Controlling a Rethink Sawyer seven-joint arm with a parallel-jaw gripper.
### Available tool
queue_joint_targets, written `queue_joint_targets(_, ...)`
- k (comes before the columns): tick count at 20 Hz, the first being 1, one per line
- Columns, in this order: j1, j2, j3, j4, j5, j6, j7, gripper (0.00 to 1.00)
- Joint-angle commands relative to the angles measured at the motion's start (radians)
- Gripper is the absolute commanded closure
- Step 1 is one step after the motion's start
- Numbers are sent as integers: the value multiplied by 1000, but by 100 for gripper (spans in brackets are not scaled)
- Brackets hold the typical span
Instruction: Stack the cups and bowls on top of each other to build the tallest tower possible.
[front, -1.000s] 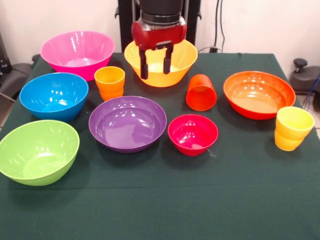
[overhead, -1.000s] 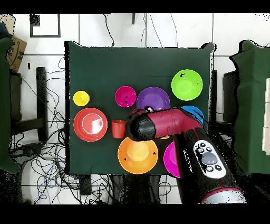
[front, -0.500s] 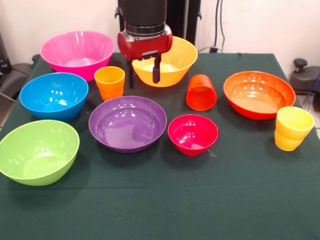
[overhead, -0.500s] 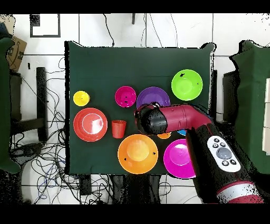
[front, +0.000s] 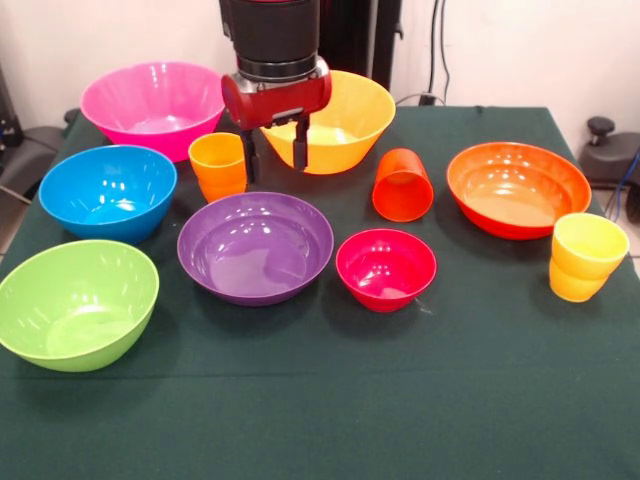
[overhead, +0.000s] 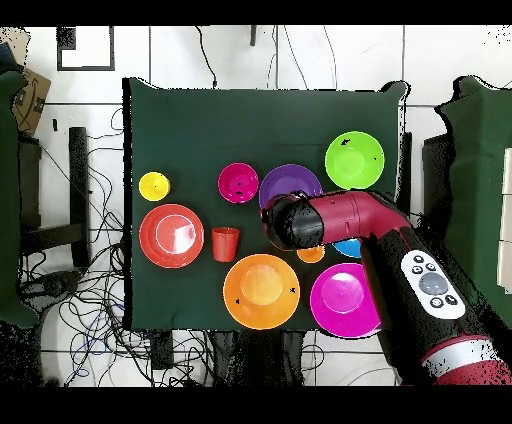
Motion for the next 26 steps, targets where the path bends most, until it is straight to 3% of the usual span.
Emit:
queue_joint_targets(1,-15,57,91,-71,-117,115,-345,0)
queue_joint_targets(26,-51,83,138,-59,-210,86,-301,0)
